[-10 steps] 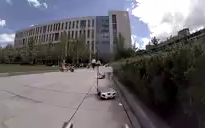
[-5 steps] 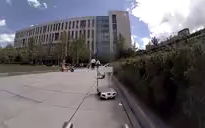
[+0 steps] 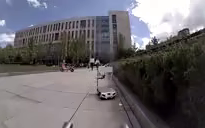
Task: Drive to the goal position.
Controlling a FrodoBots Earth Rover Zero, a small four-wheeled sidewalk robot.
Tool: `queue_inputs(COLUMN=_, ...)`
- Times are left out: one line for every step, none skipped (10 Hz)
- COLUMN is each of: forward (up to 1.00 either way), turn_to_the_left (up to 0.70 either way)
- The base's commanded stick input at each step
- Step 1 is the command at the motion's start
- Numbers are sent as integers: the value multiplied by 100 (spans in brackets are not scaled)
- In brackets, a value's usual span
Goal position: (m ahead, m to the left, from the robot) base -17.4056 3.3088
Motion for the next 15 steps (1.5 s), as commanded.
queue_inputs(forward=6, turn_to_the_left=0)
queue_inputs(forward=6, turn_to_the_left=0)
queue_inputs(forward=6, turn_to_the_left=0)
queue_inputs(forward=6, turn_to_the_left=0)
queue_inputs(forward=6, turn_to_the_left=0)
queue_inputs(forward=6, turn_to_the_left=0)
queue_inputs(forward=6, turn_to_the_left=0)
queue_inputs(forward=6, turn_to_the_left=0)
queue_inputs(forward=6, turn_to_the_left=0)
queue_inputs(forward=6, turn_to_the_left=0)
queue_inputs(forward=6, turn_to_the_left=0)
queue_inputs(forward=6, turn_to_the_left=0)
queue_inputs(forward=6, turn_to_the_left=0)
queue_inputs(forward=6, turn_to_the_left=0)
queue_inputs(forward=6, turn_to_the_left=0)
